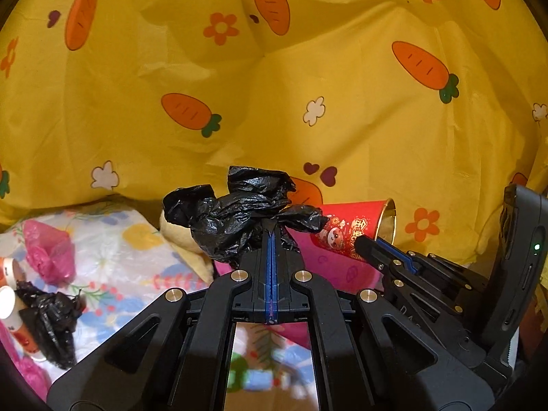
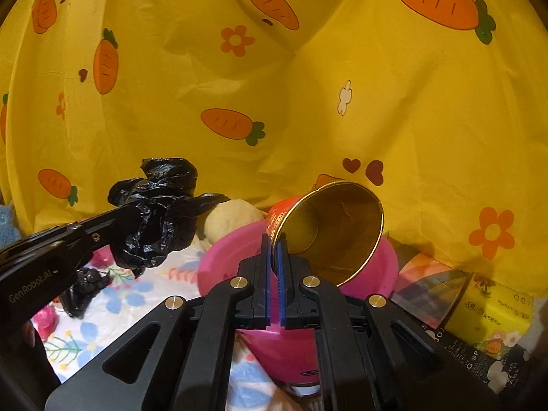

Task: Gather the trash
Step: 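Carry the black bag and red cup over the pink bucket with both tools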

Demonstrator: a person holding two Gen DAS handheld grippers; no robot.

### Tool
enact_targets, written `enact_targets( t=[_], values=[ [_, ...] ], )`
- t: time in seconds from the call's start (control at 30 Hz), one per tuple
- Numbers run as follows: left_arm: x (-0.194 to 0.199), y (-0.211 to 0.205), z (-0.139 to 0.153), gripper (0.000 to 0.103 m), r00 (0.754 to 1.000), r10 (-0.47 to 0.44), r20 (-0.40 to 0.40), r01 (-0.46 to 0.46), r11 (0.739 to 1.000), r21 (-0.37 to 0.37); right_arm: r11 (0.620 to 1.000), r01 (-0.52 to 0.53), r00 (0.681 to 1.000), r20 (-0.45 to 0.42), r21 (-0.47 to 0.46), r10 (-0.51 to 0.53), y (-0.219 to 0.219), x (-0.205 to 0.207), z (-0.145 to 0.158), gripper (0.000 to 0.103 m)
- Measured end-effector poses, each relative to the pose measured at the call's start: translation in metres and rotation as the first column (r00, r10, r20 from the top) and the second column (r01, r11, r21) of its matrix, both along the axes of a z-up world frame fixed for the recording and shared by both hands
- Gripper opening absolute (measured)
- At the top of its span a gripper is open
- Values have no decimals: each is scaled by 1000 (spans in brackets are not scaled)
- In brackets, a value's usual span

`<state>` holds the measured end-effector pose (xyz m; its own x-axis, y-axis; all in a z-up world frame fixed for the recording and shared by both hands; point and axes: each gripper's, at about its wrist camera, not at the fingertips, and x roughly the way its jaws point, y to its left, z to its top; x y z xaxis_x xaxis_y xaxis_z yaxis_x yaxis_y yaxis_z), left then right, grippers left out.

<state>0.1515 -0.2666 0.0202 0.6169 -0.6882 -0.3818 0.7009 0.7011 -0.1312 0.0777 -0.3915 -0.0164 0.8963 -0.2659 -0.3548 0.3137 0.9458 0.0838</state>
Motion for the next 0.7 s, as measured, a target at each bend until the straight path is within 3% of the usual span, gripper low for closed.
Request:
enact_targets(
  t=[0.23,0.7],
  values=[
    [27,-38,-27,0,997,-49,-57,52,998,41,1000,20,998,-55,5,-20,-18,18,-14,4],
    [47,-49,-49,0,985,-91,-144,98,994,41,998,23,994,-110,63,-16,-32,42,-28,4]
  ],
)
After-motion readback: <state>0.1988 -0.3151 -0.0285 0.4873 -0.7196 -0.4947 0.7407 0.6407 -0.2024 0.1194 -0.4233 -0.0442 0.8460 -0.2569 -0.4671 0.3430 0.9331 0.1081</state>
